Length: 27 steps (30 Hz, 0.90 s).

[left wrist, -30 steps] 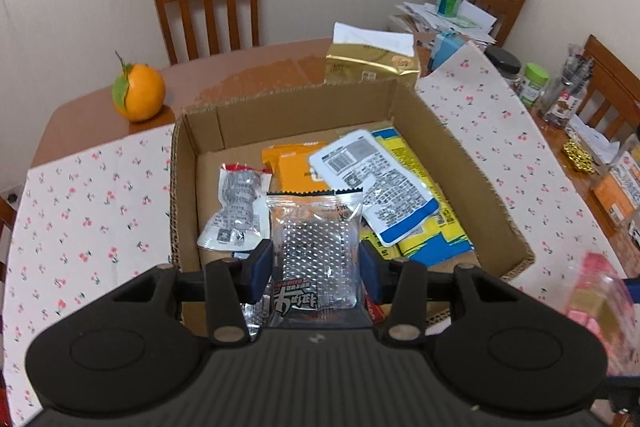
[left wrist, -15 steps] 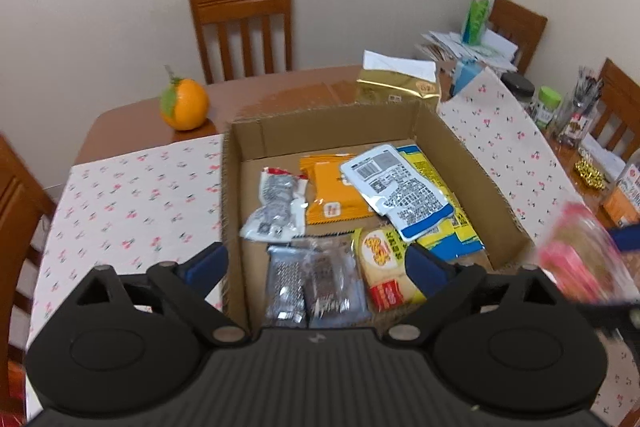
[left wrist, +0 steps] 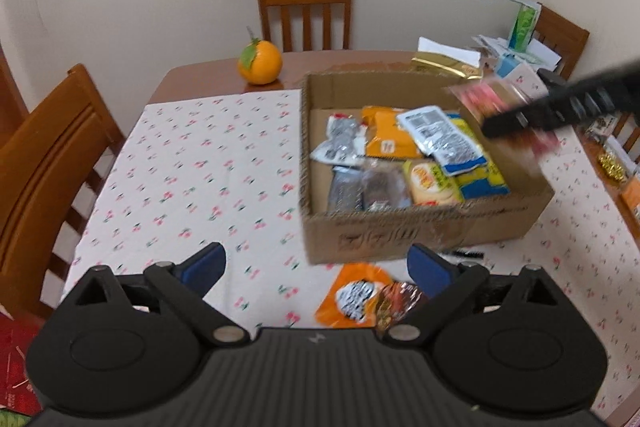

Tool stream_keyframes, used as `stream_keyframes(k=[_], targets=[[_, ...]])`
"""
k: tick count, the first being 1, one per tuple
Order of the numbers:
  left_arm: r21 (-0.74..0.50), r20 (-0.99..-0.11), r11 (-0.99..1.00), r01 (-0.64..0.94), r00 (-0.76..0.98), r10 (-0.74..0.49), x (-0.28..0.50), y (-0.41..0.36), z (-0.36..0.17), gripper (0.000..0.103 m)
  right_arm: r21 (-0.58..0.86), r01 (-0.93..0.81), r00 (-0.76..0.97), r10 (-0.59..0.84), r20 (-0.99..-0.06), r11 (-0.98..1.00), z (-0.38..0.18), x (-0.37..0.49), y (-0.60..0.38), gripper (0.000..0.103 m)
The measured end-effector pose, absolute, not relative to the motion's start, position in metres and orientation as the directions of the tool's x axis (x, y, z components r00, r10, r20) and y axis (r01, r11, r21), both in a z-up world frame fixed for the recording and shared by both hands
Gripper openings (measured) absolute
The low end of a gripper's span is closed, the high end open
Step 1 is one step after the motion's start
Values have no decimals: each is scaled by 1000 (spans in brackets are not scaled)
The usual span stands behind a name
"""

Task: Organize snacks
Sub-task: 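Lower both packs into the box and open both grippers, then move both grippers back toward the last snacks on the table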

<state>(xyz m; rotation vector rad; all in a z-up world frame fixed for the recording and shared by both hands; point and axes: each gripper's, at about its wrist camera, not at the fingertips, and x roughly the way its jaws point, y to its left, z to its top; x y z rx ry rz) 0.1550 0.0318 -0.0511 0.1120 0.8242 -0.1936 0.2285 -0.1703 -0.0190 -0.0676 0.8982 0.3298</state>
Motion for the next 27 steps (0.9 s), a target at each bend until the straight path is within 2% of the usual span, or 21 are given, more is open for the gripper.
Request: stream_keyframes(k=[8,23,24,26,27], targets=[[31,-742,988,150,666,-78,137,57,-58,97,95,-315,554,264,-789,944,-31,288,-135,61],[13,-778,999,35,628,-12,126,98,-73,97,22,-282,528,175,-831,959,-73,367,-93,62],[13,-780,999,36,626,-13,126,98,-73,97,22,-277,533,173,-828,960,-73,368,-93,63],[7,-783,999,37,622,-17,127,99,-74,97,23,-274,539,174,-824,961,-72,370,-94,75],[4,-784,999,38,620,-20,127,98,-74,97,27,-277,542,180,-821,960,-71,369,-94,86]])
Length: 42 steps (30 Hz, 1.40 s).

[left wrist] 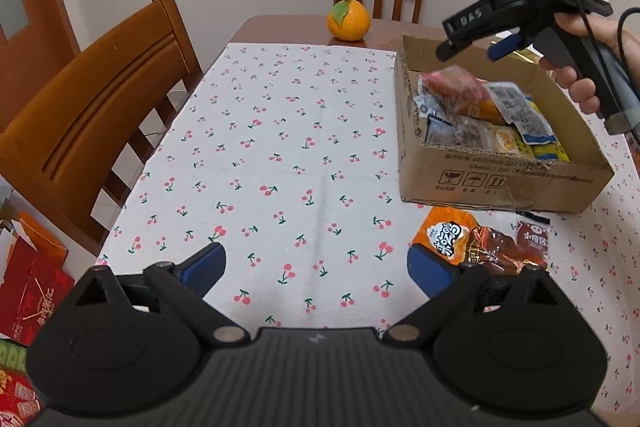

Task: Organize snacks
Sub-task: 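Move both grippers back toward the last snacks on the table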

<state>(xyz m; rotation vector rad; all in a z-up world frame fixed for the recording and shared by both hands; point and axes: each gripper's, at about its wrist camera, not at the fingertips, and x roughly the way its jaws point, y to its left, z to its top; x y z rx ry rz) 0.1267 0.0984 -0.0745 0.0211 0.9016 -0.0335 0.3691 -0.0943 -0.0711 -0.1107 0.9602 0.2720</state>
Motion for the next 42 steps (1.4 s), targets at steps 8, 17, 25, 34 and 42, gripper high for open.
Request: stream_keyframes(k=[8,17,25,34,42], targets=[[4,-795,998,62,606,-34,129,91,-78,97,-10,-295,576,169,-800,956,-52,341,-100,103],[4,-803,994,107,593,-61,134,75,-80,97,-48,-275,623,140,-770,960,-28,270,-122,103],[17,-801,989,149,595,-76,140,56,-80,97,-65,-182,641,68,-765,981,-35,207,-149,103],[-1,-817,977,214,563,-124,158,26,-90,98,-115,-120,564,-27,-825,986,-83,158,-164,103],[-6,-838,973,232,529,-131,185,-12,-110,98,-108,-114,520,-33,-854,988,-107,134,-169,103]])
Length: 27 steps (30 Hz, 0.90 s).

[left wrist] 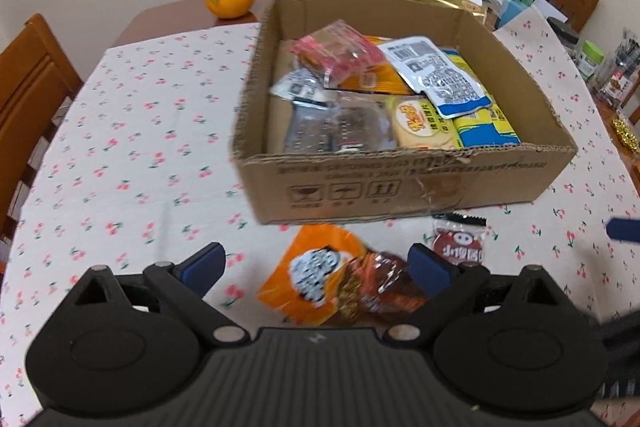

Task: Organize snacks
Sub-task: 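Move both grippers back toward the last snacks on the table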

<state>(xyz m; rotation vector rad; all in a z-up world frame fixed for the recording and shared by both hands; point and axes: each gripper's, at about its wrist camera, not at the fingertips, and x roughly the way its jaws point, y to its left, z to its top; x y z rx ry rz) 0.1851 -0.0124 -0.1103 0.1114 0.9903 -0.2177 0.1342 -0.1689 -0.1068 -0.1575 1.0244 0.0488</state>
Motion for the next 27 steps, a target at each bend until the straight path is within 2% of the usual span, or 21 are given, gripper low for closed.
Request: stream_keyframes(k=[9,18,21,27], targets=[[58,-854,975,216,516,-64,199,-35,-135,98,-111,-98,508,-46,-860,989,-110,130,-179,103],[41,-858,978,204,509,-70,185,-8,-129,98,-102,-114,504,-31,-863,988,-112,135,-177,103],[68,-865,979,190,500,-37,177,1,-130,98,-97,-123,504,-22,-863,988,-112,138,-174,103],[33,-842,981,192,534,-77,183,-7,-123,98,-104,-127,510,-25,-860,986,-111,141,-170,103]])
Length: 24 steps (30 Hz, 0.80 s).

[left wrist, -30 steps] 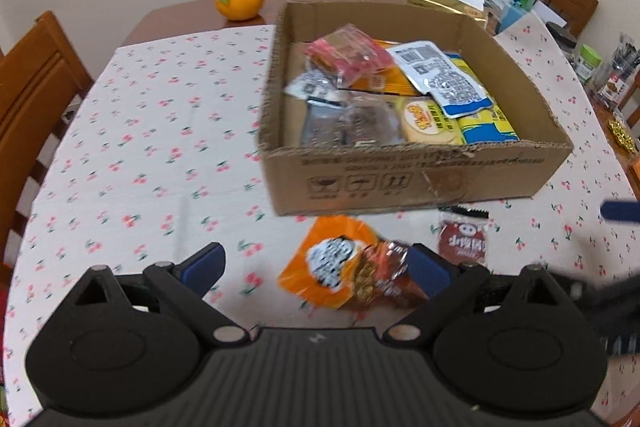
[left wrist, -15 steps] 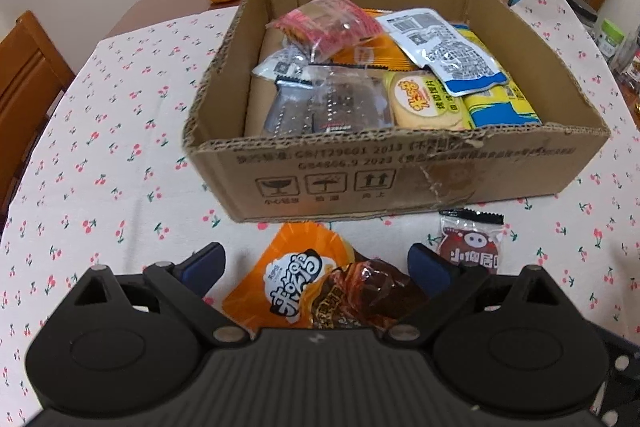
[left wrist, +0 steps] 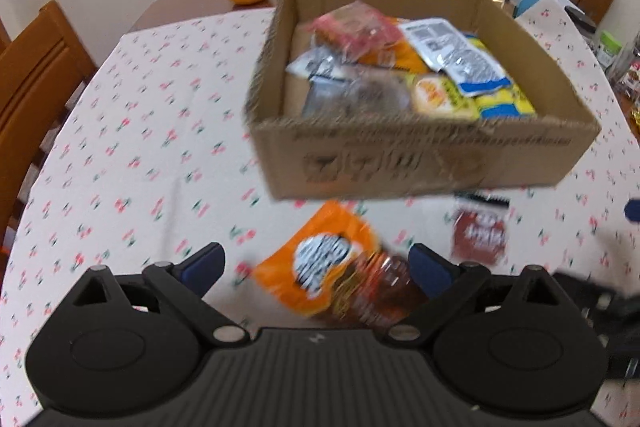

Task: Organize snacks
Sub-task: 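Move both grippers back toward the last snacks on the table, then grasp the orange spicy duck pack with the left gripper while the right grasps the small brown pack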

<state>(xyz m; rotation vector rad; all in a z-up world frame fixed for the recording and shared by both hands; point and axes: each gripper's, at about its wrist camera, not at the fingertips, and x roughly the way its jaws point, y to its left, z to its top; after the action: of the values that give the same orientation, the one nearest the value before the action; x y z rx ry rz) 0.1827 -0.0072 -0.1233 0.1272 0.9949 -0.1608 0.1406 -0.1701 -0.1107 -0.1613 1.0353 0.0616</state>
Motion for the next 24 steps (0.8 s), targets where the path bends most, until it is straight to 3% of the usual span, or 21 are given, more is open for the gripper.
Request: stream_keyframes(k=[7,16,24], targets=[[129,-838,962,239,546,-23,185,-29,-137,98,-112,-130,507,-31,-861,985,-111,137,-170,103],[123,-862,973,194,507,8,158,15,-136,98,-101,-101,498,-38,-866,990,-117,146,-175,103],[59,-871,980,190,489,-43,145,20,-148,95,-90,-121,483,-21,-875,989,-125,152,-164,103]])
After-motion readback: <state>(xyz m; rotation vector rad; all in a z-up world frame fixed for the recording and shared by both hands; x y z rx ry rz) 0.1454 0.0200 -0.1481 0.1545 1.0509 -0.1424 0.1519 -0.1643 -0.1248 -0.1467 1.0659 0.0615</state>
